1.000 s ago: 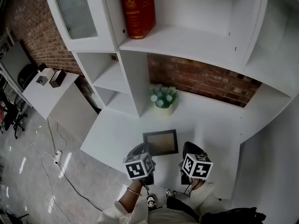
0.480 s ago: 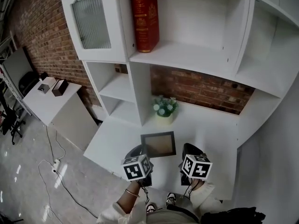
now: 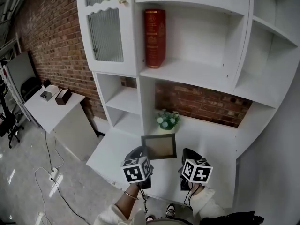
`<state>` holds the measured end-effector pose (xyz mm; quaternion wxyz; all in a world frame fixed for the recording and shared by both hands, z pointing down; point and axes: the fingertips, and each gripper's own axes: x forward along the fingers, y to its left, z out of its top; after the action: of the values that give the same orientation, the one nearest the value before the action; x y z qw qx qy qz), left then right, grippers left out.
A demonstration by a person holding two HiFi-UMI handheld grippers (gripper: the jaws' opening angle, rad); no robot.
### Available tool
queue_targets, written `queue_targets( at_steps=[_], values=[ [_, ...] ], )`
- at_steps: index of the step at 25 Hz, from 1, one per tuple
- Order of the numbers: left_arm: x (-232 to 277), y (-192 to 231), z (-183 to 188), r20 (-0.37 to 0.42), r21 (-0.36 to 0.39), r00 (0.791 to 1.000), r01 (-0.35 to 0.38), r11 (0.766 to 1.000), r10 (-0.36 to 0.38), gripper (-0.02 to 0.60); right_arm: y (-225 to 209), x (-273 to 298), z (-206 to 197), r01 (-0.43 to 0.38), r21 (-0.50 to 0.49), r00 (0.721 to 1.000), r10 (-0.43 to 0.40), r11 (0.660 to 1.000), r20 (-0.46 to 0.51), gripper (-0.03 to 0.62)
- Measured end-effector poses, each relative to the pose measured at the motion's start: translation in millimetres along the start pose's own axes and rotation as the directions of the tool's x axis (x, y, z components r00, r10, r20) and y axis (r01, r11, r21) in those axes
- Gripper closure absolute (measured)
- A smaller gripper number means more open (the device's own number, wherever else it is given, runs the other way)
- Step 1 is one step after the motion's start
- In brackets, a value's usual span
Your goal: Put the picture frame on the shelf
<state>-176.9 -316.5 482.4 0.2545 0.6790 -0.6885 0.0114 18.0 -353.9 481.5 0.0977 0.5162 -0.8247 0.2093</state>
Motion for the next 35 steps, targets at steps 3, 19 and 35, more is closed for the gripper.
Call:
queue_targets(
  at_steps=[3,19,35],
  values=[
    [-2,-4,24,0.037,0.006,0.999,0.025,1.0,-0.025,0.514,5,-3,9,-0.005,0.016,1.0,0.005,1.0,0.012,0.569],
    [-1,-41,161,0.247,0.056,0.959,0.128,0.99,-0.138,0.514,-8,2,90,0.047,0.027,0.993,-0.05,0.999,0.106,0.569],
    [26,-111,277,0.345,0.142,0.918,0.154,0.978,-0.194,0.514,-6,39,175,-0.011,-0.003,0.988,0.012,1.0,0.156,0.569]
  ],
)
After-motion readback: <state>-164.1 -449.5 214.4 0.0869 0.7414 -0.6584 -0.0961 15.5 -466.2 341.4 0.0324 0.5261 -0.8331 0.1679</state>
